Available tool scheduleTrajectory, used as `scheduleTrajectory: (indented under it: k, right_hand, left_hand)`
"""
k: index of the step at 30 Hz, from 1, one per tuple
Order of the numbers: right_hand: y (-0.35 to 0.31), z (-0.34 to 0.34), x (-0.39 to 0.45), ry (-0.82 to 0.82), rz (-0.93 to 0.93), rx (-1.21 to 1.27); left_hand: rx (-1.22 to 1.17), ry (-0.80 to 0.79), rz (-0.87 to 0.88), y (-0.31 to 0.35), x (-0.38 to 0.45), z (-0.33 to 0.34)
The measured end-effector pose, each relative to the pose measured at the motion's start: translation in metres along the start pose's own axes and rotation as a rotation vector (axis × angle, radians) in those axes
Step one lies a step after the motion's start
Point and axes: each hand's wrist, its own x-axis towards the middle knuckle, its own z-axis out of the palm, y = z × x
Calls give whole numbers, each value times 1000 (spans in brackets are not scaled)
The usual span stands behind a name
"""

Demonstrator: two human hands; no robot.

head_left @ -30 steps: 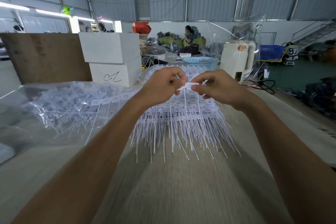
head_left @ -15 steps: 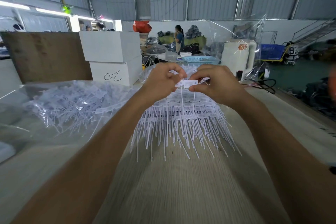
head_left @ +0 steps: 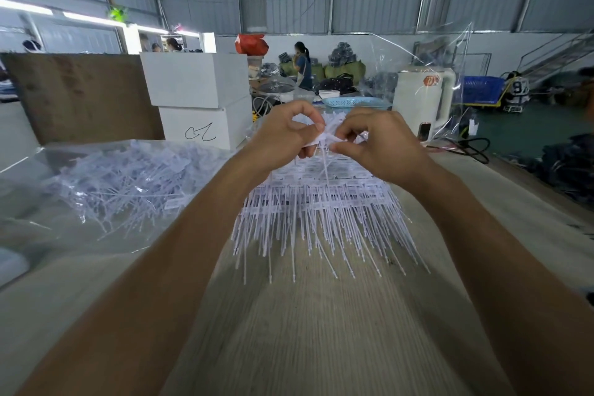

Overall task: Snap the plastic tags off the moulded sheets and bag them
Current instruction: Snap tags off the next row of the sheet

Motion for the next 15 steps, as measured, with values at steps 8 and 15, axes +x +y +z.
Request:
scheduleTrajectory:
  k: [8, 15]
  right_hand:
    - [-1, -3, 1, 87, 261, 239]
    - [-4, -5, 3, 91, 310, 498]
  left_hand:
    - [42, -82, 22, 2, -3, 0]
    - [137, -87, 109, 7, -4, 2]
